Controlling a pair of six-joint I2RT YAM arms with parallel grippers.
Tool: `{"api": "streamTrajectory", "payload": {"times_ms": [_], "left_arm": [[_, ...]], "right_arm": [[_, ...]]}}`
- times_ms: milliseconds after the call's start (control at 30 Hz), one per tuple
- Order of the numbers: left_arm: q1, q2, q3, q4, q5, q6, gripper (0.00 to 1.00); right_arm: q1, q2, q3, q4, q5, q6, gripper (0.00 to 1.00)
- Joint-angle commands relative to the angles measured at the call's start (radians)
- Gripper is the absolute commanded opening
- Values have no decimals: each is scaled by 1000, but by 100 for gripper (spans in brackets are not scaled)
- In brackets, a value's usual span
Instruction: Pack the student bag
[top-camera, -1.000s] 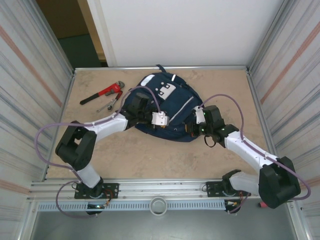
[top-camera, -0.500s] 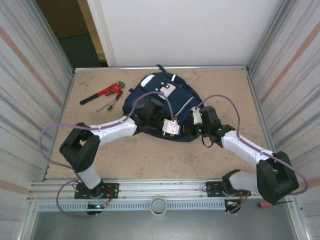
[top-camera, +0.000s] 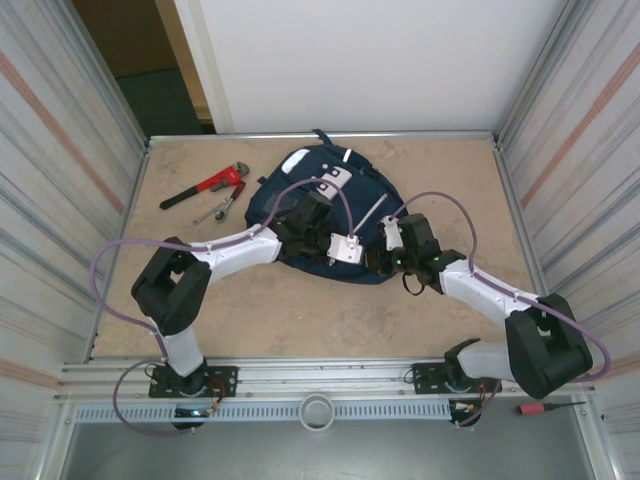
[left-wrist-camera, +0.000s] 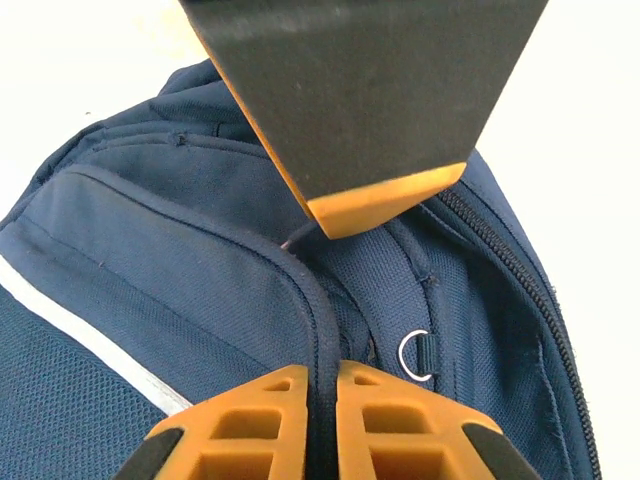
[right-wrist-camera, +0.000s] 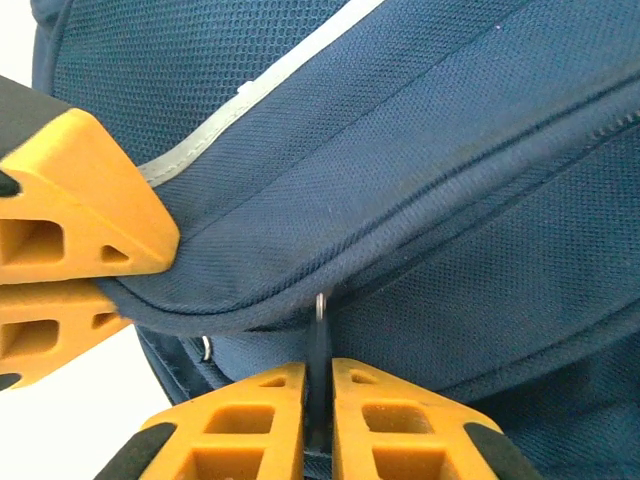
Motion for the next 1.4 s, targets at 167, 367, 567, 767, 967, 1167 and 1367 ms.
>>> {"api": "streamTrajectory", "payload": {"times_ms": [167, 367, 567, 767, 967, 1167, 1367], "left_arm": [[48, -30, -1, 23, 117, -98, 0], [55, -34, -9, 33, 135, -106, 0], [84, -58, -44, 68, 170, -126, 0], [118, -99, -110, 95, 184, -128, 0], [160, -94, -138, 119, 153, -120, 1], [157, -109, -128, 117, 114, -145, 32], [73, -226, -234, 215, 111, -234, 62]], "right_arm": [[-3, 34, -9, 52, -27, -15, 20], [-1, 46, -12, 94, -41, -3, 22], [0, 52, 3, 83, -5, 6, 7], [-99, -28, -13, 13, 61, 73, 0], [-37, -26, 39, -56, 110, 41, 0], [39, -47, 56, -42, 86, 15, 0], [102, -78, 72, -8, 47, 48, 0]]}}
